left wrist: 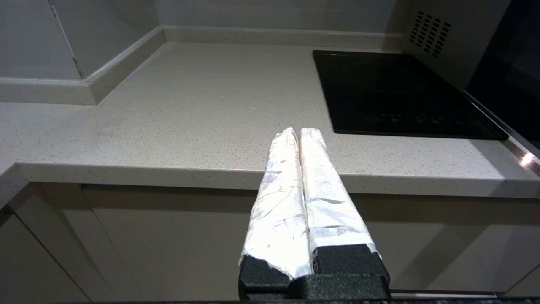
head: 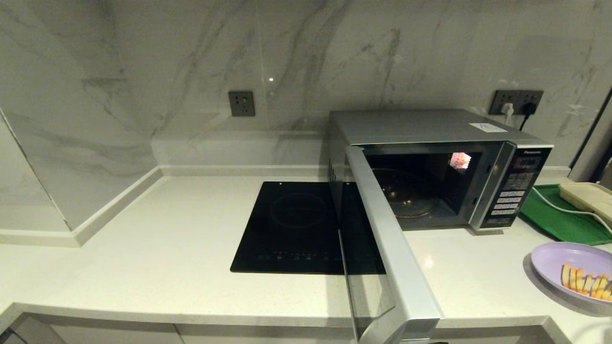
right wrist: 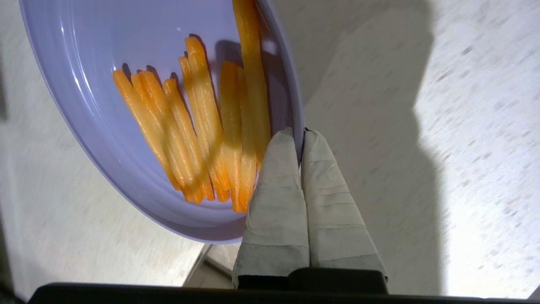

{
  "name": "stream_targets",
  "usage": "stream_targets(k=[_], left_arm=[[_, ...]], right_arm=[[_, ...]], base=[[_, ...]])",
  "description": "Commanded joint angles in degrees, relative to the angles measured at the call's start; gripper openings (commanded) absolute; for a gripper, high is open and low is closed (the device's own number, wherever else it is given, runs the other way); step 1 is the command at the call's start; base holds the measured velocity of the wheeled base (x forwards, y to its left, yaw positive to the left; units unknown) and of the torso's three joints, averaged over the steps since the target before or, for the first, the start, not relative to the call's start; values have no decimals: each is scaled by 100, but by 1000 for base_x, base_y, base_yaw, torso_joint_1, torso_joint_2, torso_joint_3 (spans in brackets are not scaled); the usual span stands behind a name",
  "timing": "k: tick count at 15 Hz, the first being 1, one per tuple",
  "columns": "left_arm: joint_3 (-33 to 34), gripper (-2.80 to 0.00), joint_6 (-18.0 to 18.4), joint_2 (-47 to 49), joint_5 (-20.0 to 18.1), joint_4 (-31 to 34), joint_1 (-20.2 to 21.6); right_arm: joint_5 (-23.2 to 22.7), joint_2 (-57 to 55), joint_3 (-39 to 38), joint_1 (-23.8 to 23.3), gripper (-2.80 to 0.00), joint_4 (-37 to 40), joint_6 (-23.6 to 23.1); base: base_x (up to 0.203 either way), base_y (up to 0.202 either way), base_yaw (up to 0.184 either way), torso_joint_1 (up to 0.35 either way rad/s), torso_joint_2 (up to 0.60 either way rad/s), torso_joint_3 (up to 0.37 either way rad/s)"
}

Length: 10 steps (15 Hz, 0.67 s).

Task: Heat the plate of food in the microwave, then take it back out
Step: Put the plate in the microwave oven

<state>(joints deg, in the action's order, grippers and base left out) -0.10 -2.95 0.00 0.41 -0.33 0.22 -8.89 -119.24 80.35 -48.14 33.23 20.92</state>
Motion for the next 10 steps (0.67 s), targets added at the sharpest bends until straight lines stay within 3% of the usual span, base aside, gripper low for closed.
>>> stream_targets(k=[1,10], left_arm=[[1,-280,-4,-7,2,-2,3],[1,-280,-4,-1,2,-2,1]], right_arm=[[-144,472,-327,192,-280,16,17],[-722,1344,-836,899,-280,332,53]], base=[[0,0,0,0,0,0],[0,0,0,0,0,0]])
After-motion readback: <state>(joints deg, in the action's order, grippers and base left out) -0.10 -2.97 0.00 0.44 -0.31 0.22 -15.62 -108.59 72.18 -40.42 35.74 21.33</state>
